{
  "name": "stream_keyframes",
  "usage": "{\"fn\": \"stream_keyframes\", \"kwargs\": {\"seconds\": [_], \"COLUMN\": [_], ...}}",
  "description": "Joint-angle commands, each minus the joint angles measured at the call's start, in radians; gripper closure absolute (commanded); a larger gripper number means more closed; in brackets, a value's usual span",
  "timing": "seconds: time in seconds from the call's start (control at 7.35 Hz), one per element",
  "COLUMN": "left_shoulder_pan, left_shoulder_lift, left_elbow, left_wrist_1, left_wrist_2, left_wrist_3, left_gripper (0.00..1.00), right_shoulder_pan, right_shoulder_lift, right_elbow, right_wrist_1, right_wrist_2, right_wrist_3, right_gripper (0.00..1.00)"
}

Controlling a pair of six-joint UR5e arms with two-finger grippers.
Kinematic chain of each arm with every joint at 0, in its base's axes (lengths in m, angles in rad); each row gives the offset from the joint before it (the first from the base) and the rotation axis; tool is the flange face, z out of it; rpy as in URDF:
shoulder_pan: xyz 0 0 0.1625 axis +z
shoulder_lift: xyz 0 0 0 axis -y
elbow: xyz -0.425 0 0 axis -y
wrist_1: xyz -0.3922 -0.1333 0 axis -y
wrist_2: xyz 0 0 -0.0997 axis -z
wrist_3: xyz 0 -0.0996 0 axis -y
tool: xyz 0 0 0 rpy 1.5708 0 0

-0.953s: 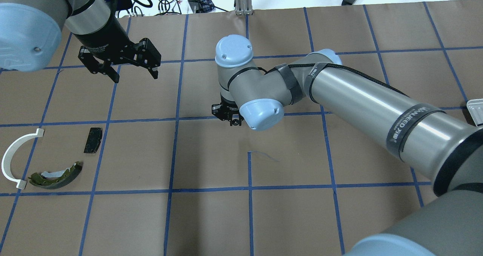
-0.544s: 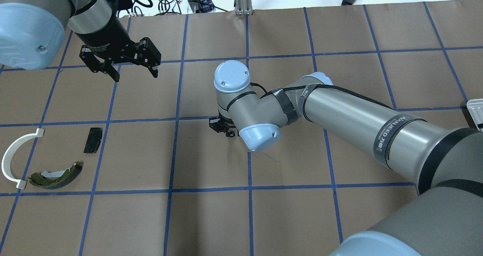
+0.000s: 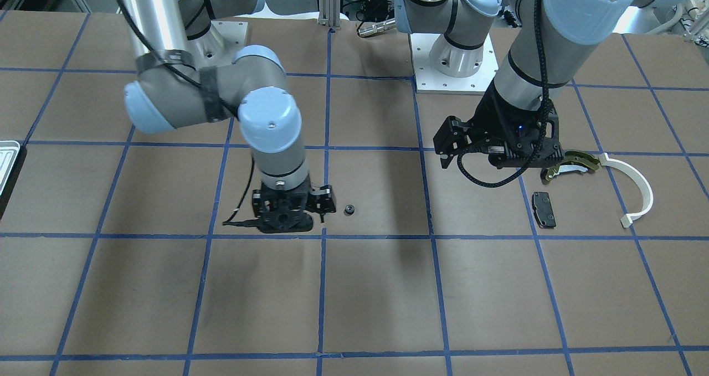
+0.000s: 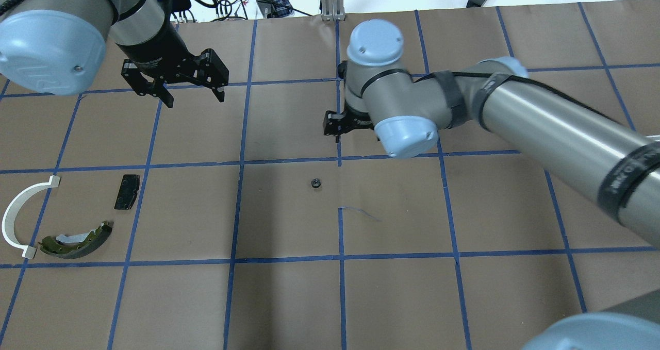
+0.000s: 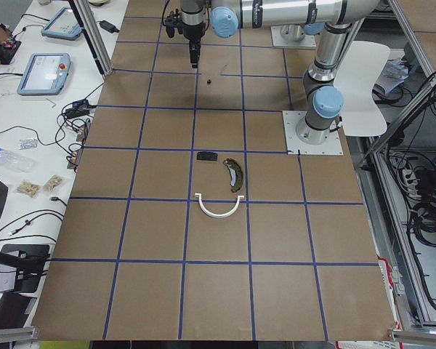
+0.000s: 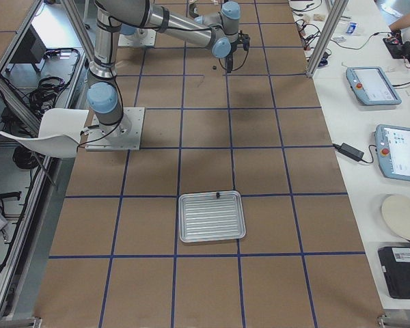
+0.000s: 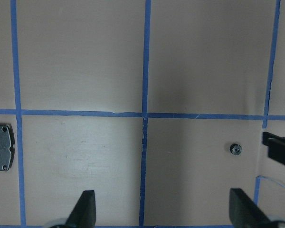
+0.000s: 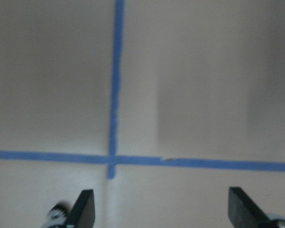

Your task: Place bearing gear from tray to pile

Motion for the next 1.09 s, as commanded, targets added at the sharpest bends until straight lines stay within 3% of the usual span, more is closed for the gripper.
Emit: {"fn": "stream_keyframes", "kwargs": {"seconds": [0.0,0.41,0.54,0.95], "left_shoulder_pan": [-0.091,-0.249,-0.274,-0.297], "left_shoulder_lift": [-0.071,-0.194,-0.222,-0.288], "left_elbow": [-0.006,-0.07,-0.113,-0.224], "left_wrist_1": [0.081,0.258,0.356,0.496], "left_wrist_2": [-0.002,0.001,-0.002,-0.004], "left_wrist_3": [-0.051,-0.094,-0.113,-0.137], "left_gripper": [0.0,0.0,0.0,0.0], "right_shoulder_pan": [-0.24,-0.522,-0.587,-0.844], "right_shoulder_lift": [-0.089,-0.153,-0.164,-0.155], "right_elbow": [-0.003,0.003,0.003,0.02], "right_wrist_1": [0.078,0.116,0.148,0.184], "right_wrist_2": [-0.044,-0.079,-0.081,-0.079], "right_wrist_3": [-0.396,-0.849,-0.987,-1.389], "right_gripper": [0.0,0.0,0.0,0.0]}}
